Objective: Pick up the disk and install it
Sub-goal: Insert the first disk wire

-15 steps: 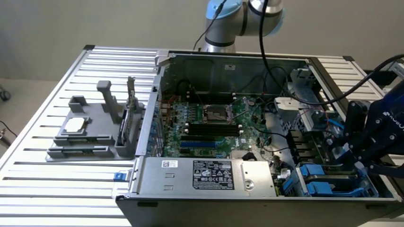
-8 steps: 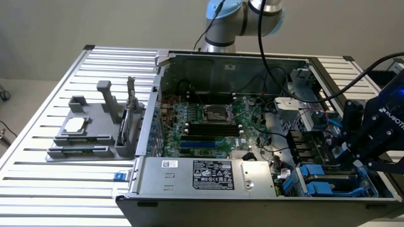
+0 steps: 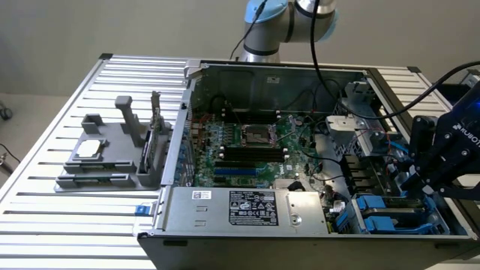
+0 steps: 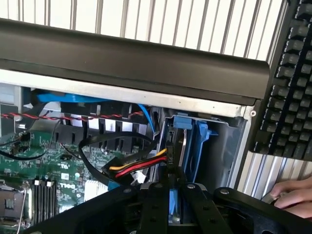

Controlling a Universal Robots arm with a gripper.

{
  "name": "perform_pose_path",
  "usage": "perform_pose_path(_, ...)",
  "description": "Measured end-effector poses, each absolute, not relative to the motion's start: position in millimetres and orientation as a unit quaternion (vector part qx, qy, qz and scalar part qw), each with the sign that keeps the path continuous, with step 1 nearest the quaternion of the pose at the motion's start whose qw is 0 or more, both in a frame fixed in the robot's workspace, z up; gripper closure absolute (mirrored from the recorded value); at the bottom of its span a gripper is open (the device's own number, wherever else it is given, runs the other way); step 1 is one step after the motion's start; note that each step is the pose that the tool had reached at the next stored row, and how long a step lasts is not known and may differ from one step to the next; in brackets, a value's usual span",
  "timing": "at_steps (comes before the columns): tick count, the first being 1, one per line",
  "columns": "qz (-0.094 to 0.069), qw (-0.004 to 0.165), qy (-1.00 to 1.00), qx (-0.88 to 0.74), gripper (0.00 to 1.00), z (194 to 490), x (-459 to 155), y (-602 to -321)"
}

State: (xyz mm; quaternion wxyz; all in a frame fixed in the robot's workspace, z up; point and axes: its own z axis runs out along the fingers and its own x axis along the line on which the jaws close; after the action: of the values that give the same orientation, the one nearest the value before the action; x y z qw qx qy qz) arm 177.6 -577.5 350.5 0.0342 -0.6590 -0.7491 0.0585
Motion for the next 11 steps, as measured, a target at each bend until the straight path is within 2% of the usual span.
perform_pose_path(11,0.068,0.026,-0.729,-0.681,0.84,343.7,179.1,-576.8)
